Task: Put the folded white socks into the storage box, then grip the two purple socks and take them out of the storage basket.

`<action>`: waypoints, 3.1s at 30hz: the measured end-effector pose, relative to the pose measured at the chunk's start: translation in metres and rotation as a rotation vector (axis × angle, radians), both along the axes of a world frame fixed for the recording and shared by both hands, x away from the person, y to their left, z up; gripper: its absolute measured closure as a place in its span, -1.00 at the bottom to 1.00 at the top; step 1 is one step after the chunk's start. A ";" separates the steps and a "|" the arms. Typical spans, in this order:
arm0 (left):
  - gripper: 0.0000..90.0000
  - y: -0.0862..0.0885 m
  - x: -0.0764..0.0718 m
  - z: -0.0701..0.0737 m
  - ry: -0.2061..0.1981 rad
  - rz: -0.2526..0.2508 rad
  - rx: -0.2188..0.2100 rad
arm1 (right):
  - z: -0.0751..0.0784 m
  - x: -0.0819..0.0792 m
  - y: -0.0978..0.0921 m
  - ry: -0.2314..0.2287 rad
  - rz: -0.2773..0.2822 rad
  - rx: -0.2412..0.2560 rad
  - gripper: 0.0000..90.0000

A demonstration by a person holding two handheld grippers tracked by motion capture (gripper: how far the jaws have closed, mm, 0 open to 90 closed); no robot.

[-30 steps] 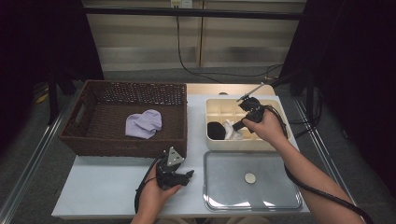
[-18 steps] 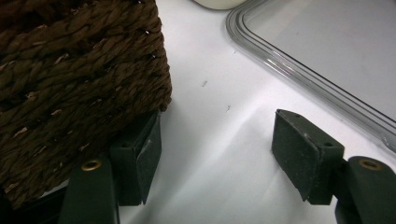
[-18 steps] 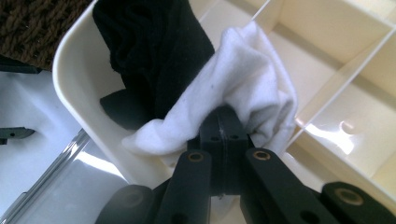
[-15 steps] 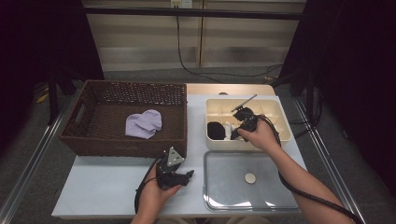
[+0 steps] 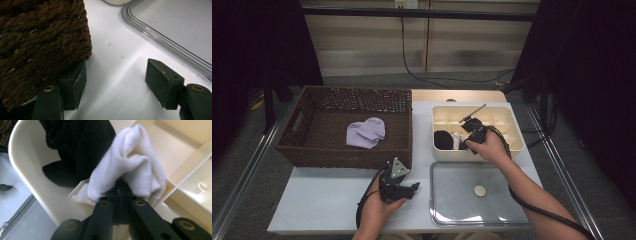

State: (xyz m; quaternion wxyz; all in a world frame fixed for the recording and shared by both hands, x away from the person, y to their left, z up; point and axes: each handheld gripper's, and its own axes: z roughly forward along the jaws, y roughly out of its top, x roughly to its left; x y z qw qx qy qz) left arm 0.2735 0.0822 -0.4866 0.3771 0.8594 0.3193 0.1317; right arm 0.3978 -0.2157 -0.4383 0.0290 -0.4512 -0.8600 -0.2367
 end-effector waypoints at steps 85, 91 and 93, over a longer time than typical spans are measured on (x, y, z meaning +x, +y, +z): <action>-0.26 0.000 0.000 0.000 0.002 0.003 -0.006 | 0.041 -0.096 -0.033 -0.207 0.154 0.141 -0.41; -0.27 0.000 0.000 0.000 0.002 0.002 -0.007 | 0.027 -0.108 -0.027 -0.203 0.179 0.144 -0.43; -0.27 0.000 0.000 0.000 0.003 0.002 -0.007 | 0.021 -0.112 -0.025 -0.206 0.184 0.140 -0.45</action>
